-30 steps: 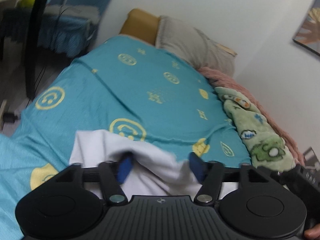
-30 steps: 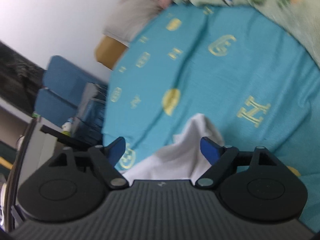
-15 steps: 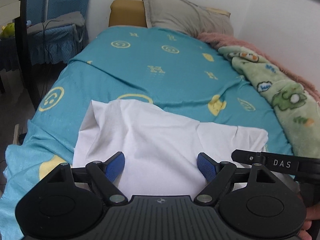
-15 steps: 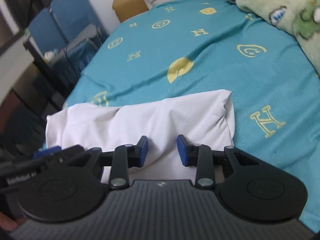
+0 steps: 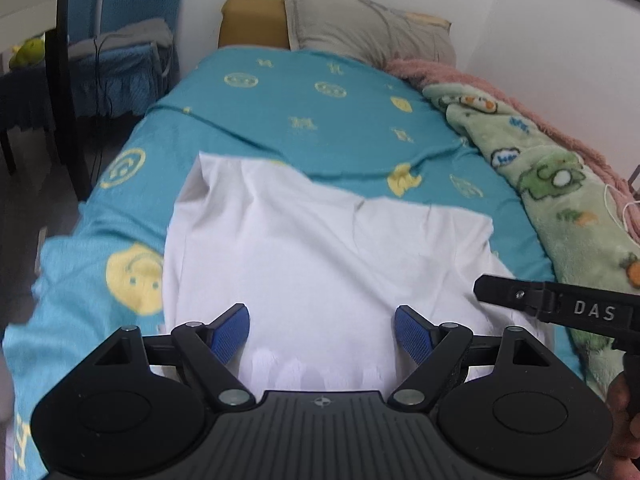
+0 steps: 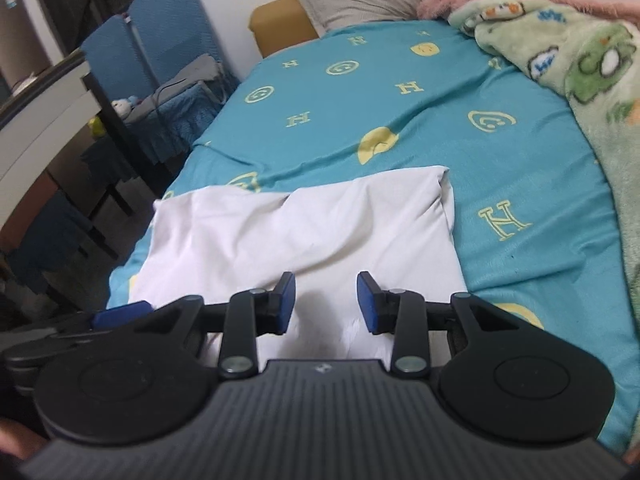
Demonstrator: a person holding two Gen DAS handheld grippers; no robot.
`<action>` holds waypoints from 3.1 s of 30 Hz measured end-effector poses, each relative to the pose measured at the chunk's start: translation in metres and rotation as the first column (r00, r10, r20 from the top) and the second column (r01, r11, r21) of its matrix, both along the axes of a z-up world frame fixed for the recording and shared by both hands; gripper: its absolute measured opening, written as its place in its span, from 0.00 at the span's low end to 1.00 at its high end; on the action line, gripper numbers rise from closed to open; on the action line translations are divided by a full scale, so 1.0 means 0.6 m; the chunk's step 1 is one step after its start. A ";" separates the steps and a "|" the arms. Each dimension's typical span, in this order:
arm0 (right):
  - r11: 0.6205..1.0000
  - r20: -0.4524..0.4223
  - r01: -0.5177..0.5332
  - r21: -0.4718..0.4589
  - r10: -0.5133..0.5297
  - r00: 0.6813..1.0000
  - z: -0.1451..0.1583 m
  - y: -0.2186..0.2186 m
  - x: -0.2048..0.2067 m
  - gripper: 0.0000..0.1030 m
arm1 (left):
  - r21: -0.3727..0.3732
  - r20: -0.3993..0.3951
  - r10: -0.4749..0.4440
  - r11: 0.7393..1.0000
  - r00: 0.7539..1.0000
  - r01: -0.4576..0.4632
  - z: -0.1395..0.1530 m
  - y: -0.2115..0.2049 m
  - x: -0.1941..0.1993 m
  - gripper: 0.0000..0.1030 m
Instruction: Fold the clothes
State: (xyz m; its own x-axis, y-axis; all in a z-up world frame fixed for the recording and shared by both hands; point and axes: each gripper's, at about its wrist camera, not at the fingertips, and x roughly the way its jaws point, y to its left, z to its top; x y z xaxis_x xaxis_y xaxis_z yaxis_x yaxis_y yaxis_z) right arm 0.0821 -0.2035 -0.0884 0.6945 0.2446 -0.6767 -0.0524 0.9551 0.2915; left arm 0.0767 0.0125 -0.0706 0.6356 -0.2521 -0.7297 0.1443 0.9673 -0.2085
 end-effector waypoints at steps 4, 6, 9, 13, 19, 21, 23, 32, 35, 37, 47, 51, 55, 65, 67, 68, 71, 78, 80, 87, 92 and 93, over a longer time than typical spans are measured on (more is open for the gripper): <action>1.000 -0.062 -0.006 -0.024 0.004 0.998 -0.026 0.006 0.009 0.35 | -0.008 -0.045 0.019 1.000 0.999 -0.020 -0.005 0.001 -0.012 0.79; 1.000 -0.105 0.006 0.002 -0.006 0.994 -0.046 0.001 0.018 0.36 | -0.085 -0.061 0.014 0.996 0.998 -0.019 0.001 0.013 -0.028 0.79; 0.997 -0.145 0.041 0.061 -0.032 0.989 -0.064 -0.010 0.022 0.35 | -0.193 -0.078 -0.008 0.981 0.997 -0.007 0.009 0.030 -0.064 0.81; 0.992 -0.159 0.067 0.108 -0.049 0.986 -0.064 -0.019 0.021 0.35 | -0.255 -0.141 -0.009 0.967 0.990 -0.027 -0.004 0.039 -0.073 0.81; 0.987 -0.165 0.081 0.142 -0.057 0.985 -0.064 -0.027 0.015 0.35 | -0.368 -0.377 0.101 0.896 0.921 -0.249 -0.085 0.075 -0.012 0.81; 0.984 -0.168 0.087 0.153 -0.061 0.984 -0.064 -0.031 0.013 0.34 | -0.438 -0.384 0.124 0.848 0.915 -0.299 -0.096 0.092 -0.004 0.84; 0.982 -0.171 0.093 0.165 -0.064 0.983 -0.065 -0.034 0.012 0.34 | -0.479 -0.376 0.145 0.815 0.915 -0.325 -0.101 0.101 -0.001 0.84; 0.957 -0.187 0.165 0.240 -0.121 0.975 -0.051 -0.055 0.005 0.37 | -0.497 -0.217 0.206 0.818 0.954 -0.290 -0.073 0.102 -0.013 0.34; 0.917 -0.171 0.204 0.342 -0.153 0.973 -0.029 -0.076 -0.011 0.43 | -0.520 -0.204 0.213 0.804 0.955 -0.290 -0.066 0.101 -0.016 0.28; 0.877 -0.157 0.218 0.427 -0.165 0.974 -0.017 -0.089 -0.024 0.74 | -0.533 -0.216 0.211 0.793 0.953 -0.296 -0.067 0.101 -0.013 0.27; 0.580 -0.299 0.264 0.771 -0.038 0.954 -0.056 -0.068 -0.065 0.85 | -0.599 -0.330 0.217 0.704 0.919 -0.381 -0.111 0.118 0.014 0.28; 0.547 -0.359 0.301 0.781 -0.002 0.934 -0.096 -0.031 -0.056 0.85 | -0.661 -0.301 0.232 0.648 0.925 -0.378 -0.110 0.126 0.004 0.18; 0.494 -0.380 0.355 0.794 -0.054 0.924 -0.130 -0.024 -0.040 0.84 | -0.716 -0.272 0.242 0.596 0.932 -0.363 -0.109 0.130 -0.002 0.17; 0.485 -0.370 0.506 0.713 -0.353 0.859 -0.122 -0.071 -0.062 0.53 | -0.775 -0.258 0.224 0.532 0.940 -0.340 -0.111 0.133 0.000 0.16; 0.476 -0.374 0.520 0.709 -0.371 0.850 -0.126 -0.076 -0.064 0.51 | -0.773 -0.253 0.221 0.539 0.942 -0.334 -0.110 0.132 0.001 0.16; 0.476 -0.376 0.523 0.707 -0.374 0.848 -0.127 -0.078 -0.064 0.49 | -0.772 -0.250 0.220 0.542 0.943 -0.331 -0.110 0.132 0.001 0.16; 0.499 -0.368 0.522 0.691 -0.378 0.849 -0.128 -0.088 -0.063 0.38 | -0.769 -0.241 0.215 0.552 0.946 -0.322 -0.109 0.131 0.003 0.16; 0.586 -0.299 0.477 0.656 -0.379 0.876 -0.096 -0.089 -0.068 0.23 | -0.776 -0.247 0.189 0.549 0.950 -0.311 -0.101 0.136 -0.006 0.16; 0.596 -0.288 0.472 0.650 -0.381 0.878 -0.085 -0.091 -0.077 0.22 | -0.785 -0.261 0.173 0.535 0.950 -0.313 -0.095 0.141 -0.014 0.16; 0.648 -0.240 0.433 0.627 -0.368 0.898 -0.001 -0.098 -0.129 0.21 | -0.815 -0.324 0.091 0.479 0.942 -0.327 -0.061 0.153 -0.039 0.16; 0.647 -0.192 0.414 0.640 -0.386 0.902 0.064 -0.150 -0.160 0.21 | -0.779 -0.306 -0.006 0.577 0.952 -0.247 0.026 0.091 -0.023 0.16; 0.641 -0.183 0.415 0.646 -0.398 0.899 0.075 -0.167 -0.163 0.21 | -0.769 -0.297 -0.025 0.598 0.955 -0.224 0.045 0.069 -0.015 0.16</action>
State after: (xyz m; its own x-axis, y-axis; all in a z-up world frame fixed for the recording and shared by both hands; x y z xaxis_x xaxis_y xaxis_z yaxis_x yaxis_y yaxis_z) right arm -0.0159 -0.3038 -0.0432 0.8202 0.3248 -0.4709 0.3090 0.4412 0.8425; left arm 0.0676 0.0539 -0.0436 0.5198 -0.7509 -0.4074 -0.1195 0.4082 -0.9050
